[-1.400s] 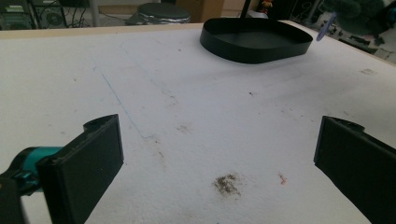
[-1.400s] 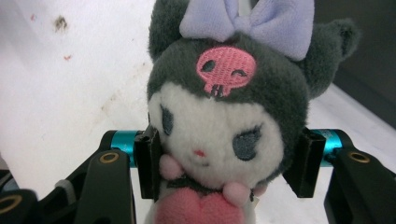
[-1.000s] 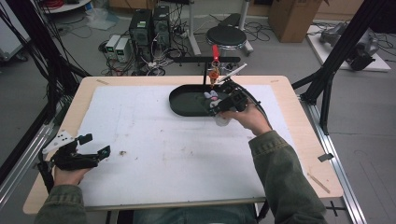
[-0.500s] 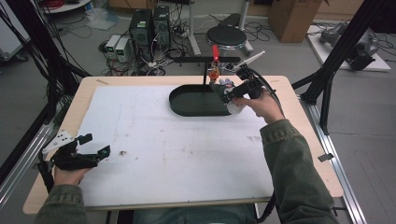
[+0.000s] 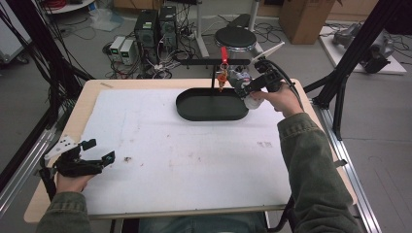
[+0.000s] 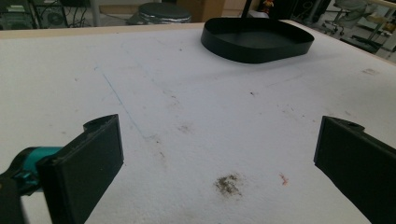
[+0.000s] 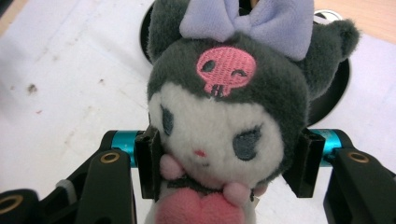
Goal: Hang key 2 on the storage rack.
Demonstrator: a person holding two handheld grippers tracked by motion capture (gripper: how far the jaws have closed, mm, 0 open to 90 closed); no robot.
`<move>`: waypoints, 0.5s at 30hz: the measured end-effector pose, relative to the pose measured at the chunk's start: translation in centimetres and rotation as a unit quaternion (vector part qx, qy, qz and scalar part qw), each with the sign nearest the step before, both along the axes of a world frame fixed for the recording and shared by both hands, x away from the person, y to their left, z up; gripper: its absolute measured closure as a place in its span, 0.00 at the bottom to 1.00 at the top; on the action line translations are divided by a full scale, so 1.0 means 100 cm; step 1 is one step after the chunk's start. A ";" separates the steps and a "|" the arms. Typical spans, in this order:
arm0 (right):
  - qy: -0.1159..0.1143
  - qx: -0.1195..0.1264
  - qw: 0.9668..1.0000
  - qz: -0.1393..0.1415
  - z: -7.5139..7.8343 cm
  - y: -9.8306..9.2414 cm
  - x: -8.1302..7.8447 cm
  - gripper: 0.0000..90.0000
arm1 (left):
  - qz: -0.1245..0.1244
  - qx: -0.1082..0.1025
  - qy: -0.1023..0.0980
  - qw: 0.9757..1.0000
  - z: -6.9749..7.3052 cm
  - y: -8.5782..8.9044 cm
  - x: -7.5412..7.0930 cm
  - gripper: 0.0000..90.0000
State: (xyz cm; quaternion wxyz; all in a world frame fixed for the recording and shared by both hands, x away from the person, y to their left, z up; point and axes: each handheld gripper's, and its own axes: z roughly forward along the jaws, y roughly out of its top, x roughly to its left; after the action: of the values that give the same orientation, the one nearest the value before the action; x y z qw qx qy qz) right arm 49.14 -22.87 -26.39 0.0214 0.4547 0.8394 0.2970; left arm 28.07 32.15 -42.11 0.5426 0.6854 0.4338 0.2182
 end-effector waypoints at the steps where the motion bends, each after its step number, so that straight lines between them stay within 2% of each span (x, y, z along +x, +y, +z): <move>1: 0.003 0.000 1.000 -0.003 0.000 -0.001 0.001 0.47 | 0.000 0.000 0.000 1.000 0.000 0.000 0.000 0.02; 8: 0.007 0.003 1.000 -0.017 0.006 -0.008 0.011 0.47 | 0.000 0.000 0.001 1.000 0.000 -0.001 0.000 0.02; 12: -0.002 0.001 1.000 -0.021 0.012 -0.009 0.018 0.47 | 0.000 -0.001 0.000 1.000 0.000 0.000 0.000 0.02; 15: -0.002 0.010 0.999 -0.030 0.016 -0.011 0.023 0.47 | 0.001 -0.002 0.000 1.000 0.000 0.000 0.000 0.02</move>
State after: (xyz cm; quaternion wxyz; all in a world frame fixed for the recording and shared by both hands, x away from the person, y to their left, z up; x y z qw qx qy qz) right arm 51.39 -24.00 -24.82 0.0278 0.4792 0.8222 0.3058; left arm 28.12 32.11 -42.14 0.5434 0.6840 0.4350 0.2181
